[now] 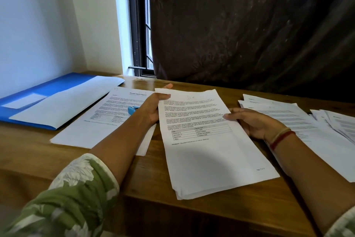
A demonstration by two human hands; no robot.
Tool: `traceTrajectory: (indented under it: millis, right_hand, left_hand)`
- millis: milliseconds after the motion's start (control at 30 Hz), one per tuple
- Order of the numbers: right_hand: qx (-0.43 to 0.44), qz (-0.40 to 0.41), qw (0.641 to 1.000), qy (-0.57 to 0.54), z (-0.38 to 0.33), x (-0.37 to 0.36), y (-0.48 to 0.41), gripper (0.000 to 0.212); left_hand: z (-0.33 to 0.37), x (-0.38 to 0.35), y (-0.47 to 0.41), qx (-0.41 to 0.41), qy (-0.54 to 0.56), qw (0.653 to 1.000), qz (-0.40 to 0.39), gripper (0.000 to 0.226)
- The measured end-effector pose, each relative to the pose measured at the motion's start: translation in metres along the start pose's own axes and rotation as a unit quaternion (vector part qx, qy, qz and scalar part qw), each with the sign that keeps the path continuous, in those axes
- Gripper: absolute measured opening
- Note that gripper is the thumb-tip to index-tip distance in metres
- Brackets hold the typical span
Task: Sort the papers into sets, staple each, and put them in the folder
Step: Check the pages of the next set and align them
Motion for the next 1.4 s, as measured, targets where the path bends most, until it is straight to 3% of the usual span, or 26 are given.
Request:
traceTrajectory:
  millis: [300, 500, 633, 900, 1067, 1167, 1400]
  right_hand:
    - [0.05, 0.036, 0.997, 0.045, 0.001, -0.007, -0.008, 0.05]
    - [0.037, -0.004, 0.999, 0.032, -0.002, -0.008, -0.001, 0.034]
    - [0.034, -0.003, 0.999, 0.034, -0.003, -0.006, 0.0, 0.035]
    - [0.036, 0.036, 0.997, 0.051, -0.001, -0.009, -0.003, 0.048]
    - [0.059, 0.056, 0.996, 0.038, -0.004, -0.012, 0.0, 0.055]
    - [0.069, 0.06, 0.996, 0.024, -0.003, -0.011, -0.001, 0.056]
    - [0.096, 0.079, 0.992, 0.015, -0.004, -0.007, -0.005, 0.058]
  left_hand:
    - [-0.009, -0.005, 0.0, 0.051, -0.038, 0.998, 0.004, 0.021]
    - [-0.008, -0.008, 0.001, 0.058, -0.074, 0.995, 0.04, 0.014]
    - [-0.006, -0.005, -0.002, 0.049, -0.087, 0.992, 0.071, 0.02]
    - [-0.009, -0.005, -0.002, 0.052, -0.07, 0.996, 0.033, 0.008]
    - [-0.006, -0.008, -0.005, 0.001, -0.058, 0.998, 0.014, 0.027]
    - [-0.005, -0.01, -0.004, -0.021, -0.022, 0.999, -0.022, 0.01]
    - [-0.009, -0.011, -0.002, 0.021, -0.056, 0.998, 0.012, 0.018]
Point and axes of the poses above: each hand's wrist, its own y-axis away from the middle knuckle, its own x-axis out of the back of the hand, z = x × y, the point moved 5 cm from there along -y, towards the middle knuckle, and after that the axes turned 12 degrees about -y, right-handed, at the moved point
